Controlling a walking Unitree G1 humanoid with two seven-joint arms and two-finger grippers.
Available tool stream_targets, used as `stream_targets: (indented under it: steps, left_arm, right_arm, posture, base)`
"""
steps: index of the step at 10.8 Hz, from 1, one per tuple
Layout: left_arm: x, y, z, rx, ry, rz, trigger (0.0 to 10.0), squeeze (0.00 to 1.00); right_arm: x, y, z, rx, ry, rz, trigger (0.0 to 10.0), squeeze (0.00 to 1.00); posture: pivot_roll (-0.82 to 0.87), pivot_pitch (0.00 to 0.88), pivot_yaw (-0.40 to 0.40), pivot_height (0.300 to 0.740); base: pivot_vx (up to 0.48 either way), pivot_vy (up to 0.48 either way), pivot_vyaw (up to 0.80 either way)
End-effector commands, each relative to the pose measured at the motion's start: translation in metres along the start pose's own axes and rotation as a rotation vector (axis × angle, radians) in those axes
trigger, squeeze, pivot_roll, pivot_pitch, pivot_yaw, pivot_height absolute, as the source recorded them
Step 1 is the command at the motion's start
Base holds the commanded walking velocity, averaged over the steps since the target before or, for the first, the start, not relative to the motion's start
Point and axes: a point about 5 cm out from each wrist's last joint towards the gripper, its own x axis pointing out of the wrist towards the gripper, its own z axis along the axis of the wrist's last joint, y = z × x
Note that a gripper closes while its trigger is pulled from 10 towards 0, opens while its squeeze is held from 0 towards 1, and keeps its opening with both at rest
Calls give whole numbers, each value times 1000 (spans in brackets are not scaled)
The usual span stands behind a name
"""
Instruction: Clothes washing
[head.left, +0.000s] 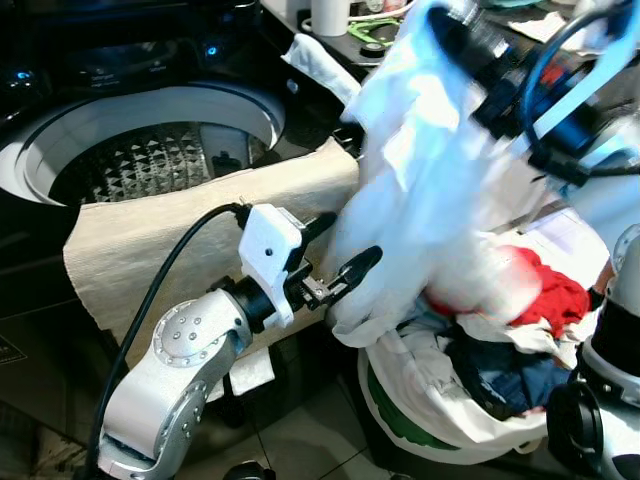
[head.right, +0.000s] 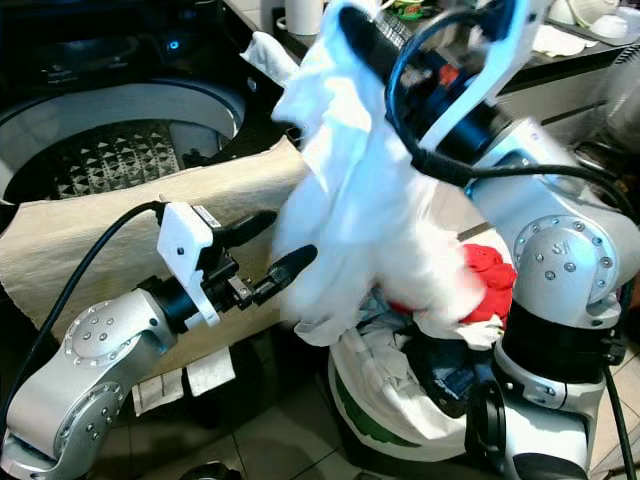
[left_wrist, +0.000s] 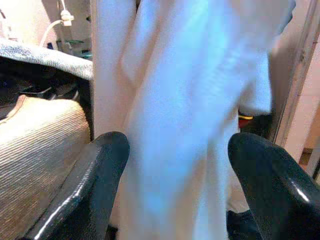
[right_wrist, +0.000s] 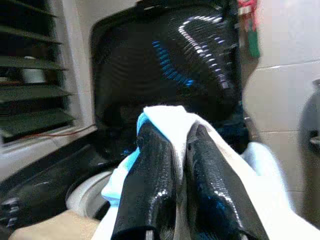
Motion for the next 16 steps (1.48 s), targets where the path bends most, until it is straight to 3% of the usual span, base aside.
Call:
stream_targets:
  steps: [1, 3, 4, 5, 6, 8, 9, 11, 12, 14, 15, 16]
  left_arm:
    - [0, 0, 7, 5, -20, -9, 10000, 0]
    - [-2, 0, 4, 3, -9, -6, 10000, 0]
    - [-4, 1, 3, 6, -1, 6, 10000, 0]
    - [-5, 6, 2, 19, 4, 39, 10000, 0]
    - [-5, 19, 0, 55, 24, 108, 10000, 0]
    - [-7, 28, -2, 82, 45, 159, 10000, 0]
    - [-9, 29, -3, 83, 48, 160, 10000, 0]
    - [-8, 25, -4, 84, 50, 141, 10000, 0]
    - [-9, 18, -5, 71, 58, 95, 10000, 0]
    - [-15, 11, -9, 59, 81, 59, 10000, 0]
    - [-15, 9, -10, 54, 86, 39, 10000, 0]
    - [-13, 6, -10, 50, 85, 25, 10000, 0]
  right_arm:
    - [0, 13, 8, 10, -30, 91, 0, 0]
    - [-19, 21, 4, -4, 56, 194, 0, 0]
    - [-31, 9, 15, -25, 38, 136, 0, 0]
    - [-35, -12, 36, -41, -61, -2, 0, 0]
    - [-41, -28, 74, -52, -225, -84, 0, 0]
    - [-52, -42, 112, -125, -349, -190, 0, 0]
    - [-53, -46, 111, -170, -283, -217, 0, 0]
    - [-53, -64, 88, -177, -140, -309, 0, 0]
    - [-62, -78, 72, -181, -75, -390, 0, 0]
    - [-88, -98, 76, -178, -116, -531, 0, 0]
    - [-94, -102, 74, -197, -79, -555, 0, 0]
    - [-105, -109, 48, -216, 81, -587, 549, 0]
  posture:
    - [-11, 0, -24, 719]
    - [-11, 0, -22, 719]
    - [-10, 0, -21, 719]
    - [-13, 0, -18, 719]
    - [-15, 0, -18, 719]
    - [-14, 0, -22, 719]
    - [-18, 0, -21, 719]
    - [-15, 0, -26, 719]
    - [-5, 0, -28, 719]
    - [-12, 0, -18, 719]
    - [-14, 0, -16, 719]
    - [-16, 0, -16, 719]
  base:
    - [0, 0, 0]
    - [0, 0, 0]
    - [0, 0, 0]
    - [0, 0, 0]
    - [0, 0, 0]
    - [0, 0, 0]
    - [0, 0, 0]
    - [0, 0, 0]
    - [0, 0, 0]
    - [0, 0, 0]
    - [0, 0, 0]
    - [0, 0, 0]
